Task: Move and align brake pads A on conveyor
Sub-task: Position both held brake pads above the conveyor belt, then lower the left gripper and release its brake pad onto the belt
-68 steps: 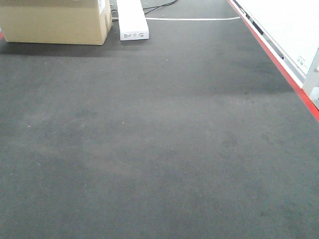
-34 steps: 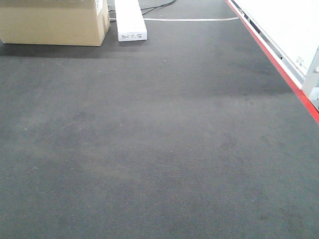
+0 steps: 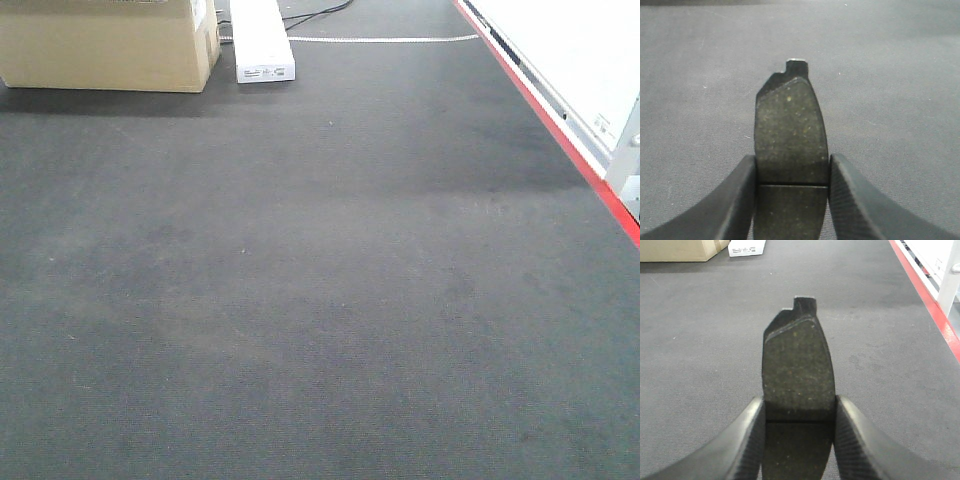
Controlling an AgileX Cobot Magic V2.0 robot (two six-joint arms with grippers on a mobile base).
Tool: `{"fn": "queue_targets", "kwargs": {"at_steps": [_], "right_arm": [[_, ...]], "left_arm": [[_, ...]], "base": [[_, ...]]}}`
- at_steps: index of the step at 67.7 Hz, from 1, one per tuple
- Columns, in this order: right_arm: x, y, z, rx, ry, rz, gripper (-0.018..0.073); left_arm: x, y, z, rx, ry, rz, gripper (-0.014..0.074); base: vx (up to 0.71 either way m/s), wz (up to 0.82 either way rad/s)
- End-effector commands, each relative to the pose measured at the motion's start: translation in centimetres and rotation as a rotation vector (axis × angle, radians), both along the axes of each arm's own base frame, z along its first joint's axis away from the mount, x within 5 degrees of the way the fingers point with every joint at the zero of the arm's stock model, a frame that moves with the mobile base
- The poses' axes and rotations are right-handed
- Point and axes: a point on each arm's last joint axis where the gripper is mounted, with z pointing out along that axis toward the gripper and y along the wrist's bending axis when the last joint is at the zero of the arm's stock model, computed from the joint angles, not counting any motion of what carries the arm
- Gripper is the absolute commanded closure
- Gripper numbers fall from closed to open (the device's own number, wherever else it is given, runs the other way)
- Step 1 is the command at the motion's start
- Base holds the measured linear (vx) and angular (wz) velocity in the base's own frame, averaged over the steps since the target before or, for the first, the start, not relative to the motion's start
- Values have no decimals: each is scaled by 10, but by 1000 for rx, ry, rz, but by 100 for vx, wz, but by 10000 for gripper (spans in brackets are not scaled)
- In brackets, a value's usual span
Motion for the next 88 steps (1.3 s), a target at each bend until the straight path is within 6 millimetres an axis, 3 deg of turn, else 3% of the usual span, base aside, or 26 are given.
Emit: {"fn": "queue_targets", "kwargs": {"at_steps": [1,41,50,61,75,88], "right_arm": [[2,0,18,3,-123,0,566],[2,0,18,3,-123,0,566],[2,0,18,3,-123,0,566],[2,0,18,3,-123,0,566],[2,0,18,3,-123,0,566],[2,0,18,3,-123,0,566]], "left_arm": [[3,0,17,-22,-110,2,603],[10,-1,22,-70,-106,22,603],[37,-3,29,-41,1,45,598],[87,-8,31,-46,165,87,592],[154,-16,7,-28,372,121,588],[202,-23,-17,-14,530,137,573]], "base": [[0,0],[0,0],[0,0],[0,0],[0,0],[0,0]]}}
